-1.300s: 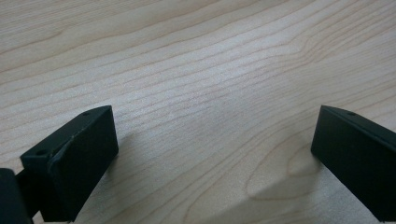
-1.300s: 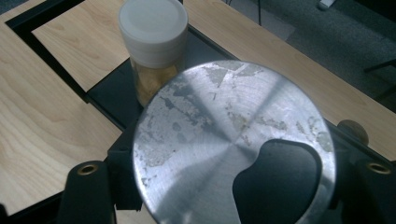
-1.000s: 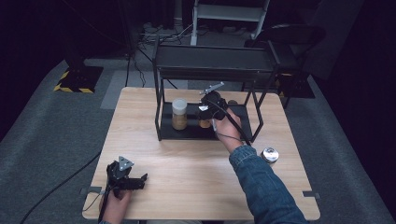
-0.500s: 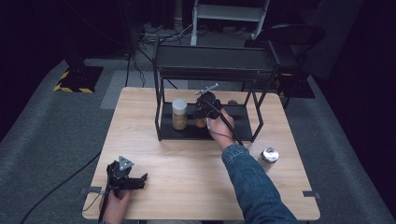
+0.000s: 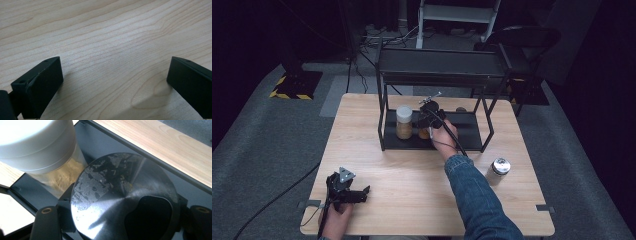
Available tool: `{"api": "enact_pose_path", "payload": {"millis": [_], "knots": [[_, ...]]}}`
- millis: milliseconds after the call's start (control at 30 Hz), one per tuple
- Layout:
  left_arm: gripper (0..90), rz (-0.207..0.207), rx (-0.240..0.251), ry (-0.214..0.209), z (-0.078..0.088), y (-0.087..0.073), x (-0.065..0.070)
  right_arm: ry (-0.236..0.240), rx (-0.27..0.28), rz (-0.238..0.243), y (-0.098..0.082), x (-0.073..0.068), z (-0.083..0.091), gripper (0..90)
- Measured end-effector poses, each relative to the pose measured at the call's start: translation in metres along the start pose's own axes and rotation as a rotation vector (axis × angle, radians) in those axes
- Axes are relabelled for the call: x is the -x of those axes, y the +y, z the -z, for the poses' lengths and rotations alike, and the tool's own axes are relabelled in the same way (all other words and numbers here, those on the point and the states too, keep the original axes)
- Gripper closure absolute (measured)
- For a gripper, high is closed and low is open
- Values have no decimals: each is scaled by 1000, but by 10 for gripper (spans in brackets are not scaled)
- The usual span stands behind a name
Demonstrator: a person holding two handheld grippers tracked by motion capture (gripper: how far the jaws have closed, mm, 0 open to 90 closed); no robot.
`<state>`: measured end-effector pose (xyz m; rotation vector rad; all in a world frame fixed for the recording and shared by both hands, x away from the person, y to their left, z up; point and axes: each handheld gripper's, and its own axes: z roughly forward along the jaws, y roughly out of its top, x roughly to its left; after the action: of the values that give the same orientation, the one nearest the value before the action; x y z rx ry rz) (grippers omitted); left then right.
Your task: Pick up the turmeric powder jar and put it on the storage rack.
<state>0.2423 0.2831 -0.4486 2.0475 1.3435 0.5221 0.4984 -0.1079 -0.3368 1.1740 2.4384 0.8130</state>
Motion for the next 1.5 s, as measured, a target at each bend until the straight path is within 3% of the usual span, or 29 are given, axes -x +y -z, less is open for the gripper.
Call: {"api": "enact_pose_path", "payload": {"millis": [800, 933, 1167, 1500], "knots": [[4, -2, -1, -1, 0, 0, 0, -4, 7, -43, -5, -1, -17, 305], [4, -2, -1, -1, 0, 0, 0, -6, 5, -27, -5, -1, -17, 182], [3, -2, -1, -1, 0, 0, 0, 12, 28, -25, -8, 3, 0, 74], [3, -1, 0, 0, 0, 0, 0, -4, 79, -3, -24, 6, 43, 39]]}}
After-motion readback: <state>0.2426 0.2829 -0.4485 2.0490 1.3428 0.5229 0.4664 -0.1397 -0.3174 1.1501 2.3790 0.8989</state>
